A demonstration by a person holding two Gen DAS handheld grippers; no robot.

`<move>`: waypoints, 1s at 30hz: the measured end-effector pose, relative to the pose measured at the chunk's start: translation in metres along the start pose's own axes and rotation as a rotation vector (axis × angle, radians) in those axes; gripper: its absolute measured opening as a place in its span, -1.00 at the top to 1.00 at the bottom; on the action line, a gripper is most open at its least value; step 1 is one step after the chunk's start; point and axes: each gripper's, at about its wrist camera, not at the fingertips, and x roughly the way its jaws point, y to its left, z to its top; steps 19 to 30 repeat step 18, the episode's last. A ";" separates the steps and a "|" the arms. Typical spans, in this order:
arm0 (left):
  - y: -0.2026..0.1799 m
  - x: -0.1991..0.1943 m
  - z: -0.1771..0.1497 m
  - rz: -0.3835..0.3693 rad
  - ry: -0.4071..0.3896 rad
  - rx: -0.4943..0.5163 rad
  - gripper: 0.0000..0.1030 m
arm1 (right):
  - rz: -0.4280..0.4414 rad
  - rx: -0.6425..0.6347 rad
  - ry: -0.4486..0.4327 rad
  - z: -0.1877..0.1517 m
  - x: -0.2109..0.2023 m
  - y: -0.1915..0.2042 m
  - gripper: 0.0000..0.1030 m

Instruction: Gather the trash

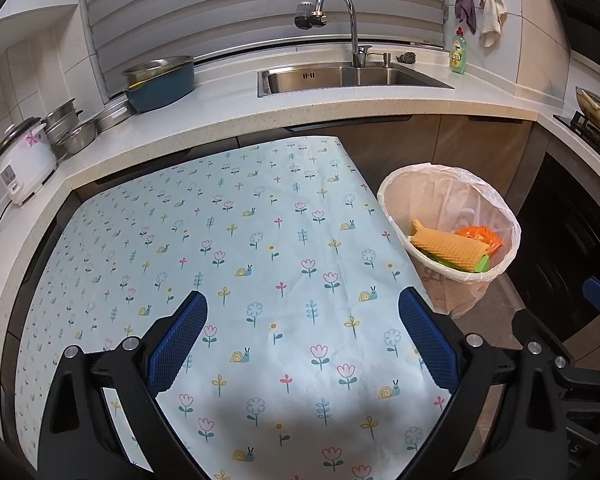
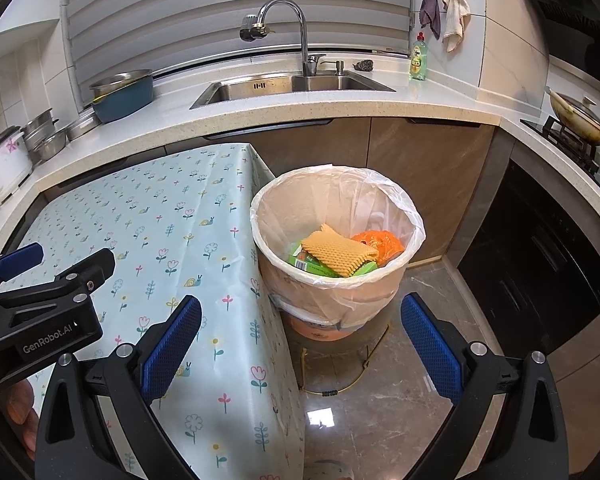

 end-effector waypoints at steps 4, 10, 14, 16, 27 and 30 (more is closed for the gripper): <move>-0.001 0.000 0.000 0.000 0.000 0.002 -0.79 | 0.000 -0.001 -0.001 0.000 0.000 0.000 -0.87; -0.002 0.001 0.000 -0.001 0.000 0.007 -0.79 | 0.000 0.001 -0.001 0.000 0.001 -0.001 -0.87; -0.003 0.001 0.000 -0.005 -0.004 0.006 -0.79 | 0.000 0.005 -0.001 0.000 0.002 -0.003 -0.87; -0.002 0.002 0.001 -0.010 -0.002 0.004 -0.79 | -0.002 0.004 -0.003 0.000 0.002 -0.003 -0.87; -0.002 0.002 0.000 -0.009 -0.001 0.002 -0.79 | -0.004 0.008 -0.004 0.000 0.003 -0.003 -0.87; -0.002 0.002 0.000 -0.009 -0.001 0.002 -0.79 | -0.004 0.008 -0.004 0.000 0.003 -0.003 -0.87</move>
